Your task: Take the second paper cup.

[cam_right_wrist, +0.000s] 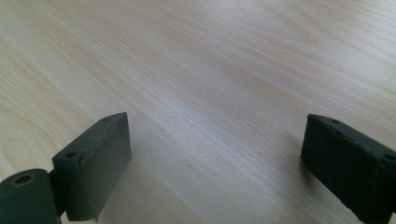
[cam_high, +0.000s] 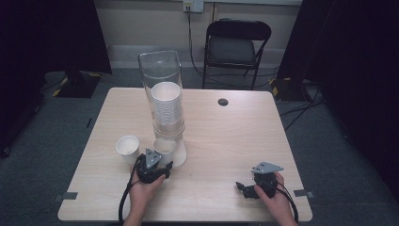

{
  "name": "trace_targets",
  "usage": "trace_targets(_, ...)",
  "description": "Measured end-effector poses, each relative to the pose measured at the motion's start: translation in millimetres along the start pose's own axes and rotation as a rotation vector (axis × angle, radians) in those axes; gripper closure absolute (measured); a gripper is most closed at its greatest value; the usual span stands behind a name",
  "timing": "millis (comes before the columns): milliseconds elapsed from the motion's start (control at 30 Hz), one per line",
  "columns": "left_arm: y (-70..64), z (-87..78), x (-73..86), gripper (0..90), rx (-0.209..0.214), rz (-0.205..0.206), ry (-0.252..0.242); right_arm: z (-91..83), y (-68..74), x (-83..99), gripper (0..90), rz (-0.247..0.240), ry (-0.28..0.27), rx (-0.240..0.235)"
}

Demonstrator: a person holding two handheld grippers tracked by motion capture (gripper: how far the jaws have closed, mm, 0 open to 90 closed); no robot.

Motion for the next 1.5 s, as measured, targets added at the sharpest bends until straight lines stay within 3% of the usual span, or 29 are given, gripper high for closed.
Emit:
trace_targets(100,-1.4,-4.9,1.1,35.5,0.014,0.015,0.004,0.0,0.0,0.0,7.6,0.0,0.0,0.0)
trace_targets(200,-0.6,-8.9,1.9,35.4,0.02,-0.006,0.002,0.0,0.0,0.0,7.5,0.0,0.0,0.0)
trace_targets(700,7.7,-41.7,13.9,34.7,0.049,-0.003,0.019,0.0,0.0,0.0,7.6,0.001,0.0,0.001)
trace_targets(1067,12.5,-48.0,29.8,34.2,0.068,-0.005,0.067,0.0,0.1,0.1,7.6,0.001,0.0,0.001)
trace_targets(1233,11.6,-48.8,35.5,33.3,0.079,-0.013,0.116,-0.1,0.1,0.1,7.6,0.001,0.0,0.002)
trace_targets(1333,9.9,-49.4,36.6,23.9,0.091,-0.011,0.124,0.0,0.0,0.1,7.5,0.001,0.0,0.001)
trace_targets(1500,11.9,-58.2,41.3,19.1,0.11,-0.005,0.136,-0.4,0.0,0.2,7.6,0.001,0.001,0.005)
Point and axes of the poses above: each handheld gripper's, and its own axes: z roughly forward along the jaws, x roughly out of its underside, y roughly to its left, the point moved 9 cm from there along z, roughly forward along the jaws, and after that the axes turned 11 degrees about -y, right-handed, at the moved point
